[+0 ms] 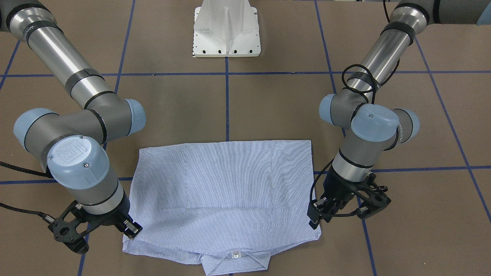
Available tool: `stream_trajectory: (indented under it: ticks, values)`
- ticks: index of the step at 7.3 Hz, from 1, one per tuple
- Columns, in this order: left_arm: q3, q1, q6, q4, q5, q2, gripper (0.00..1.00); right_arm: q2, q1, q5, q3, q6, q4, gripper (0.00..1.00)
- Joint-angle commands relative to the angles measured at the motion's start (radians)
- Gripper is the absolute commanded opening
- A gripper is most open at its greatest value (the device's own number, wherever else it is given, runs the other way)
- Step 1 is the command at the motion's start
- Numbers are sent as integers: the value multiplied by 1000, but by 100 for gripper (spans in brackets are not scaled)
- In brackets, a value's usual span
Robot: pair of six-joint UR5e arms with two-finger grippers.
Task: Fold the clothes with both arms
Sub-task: 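Release the hem at the collar and move the right gripper to the folded edge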
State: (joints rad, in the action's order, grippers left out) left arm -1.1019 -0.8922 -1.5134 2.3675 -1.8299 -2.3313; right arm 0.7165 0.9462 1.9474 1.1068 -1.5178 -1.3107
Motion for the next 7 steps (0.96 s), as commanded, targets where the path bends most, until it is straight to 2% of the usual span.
stream_trajectory:
  ticks: [1, 2, 3, 4, 5, 7]
  values:
    - [-87, -5, 2, -8, -5, 56, 56, 198, -35, 1, 283, -77, 5, 80]
    - [-101, -7, 2, -7, -18, 66, 56, 293, -97, -8, 383, -141, 7, 83]
    - [-101, -8, 2, -7, -23, 66, 56, 322, -156, -51, 422, -244, 17, 86]
    - [-101, -8, 2, -7, -23, 64, 56, 418, -220, -103, 468, -293, 96, 85]
    - [-102, -8, 2, -7, -22, 66, 56, 482, -245, -134, 464, -374, 286, 85]
    - [-102, -7, 2, -7, -22, 64, 56, 500, -257, -136, 462, -401, 324, 84]
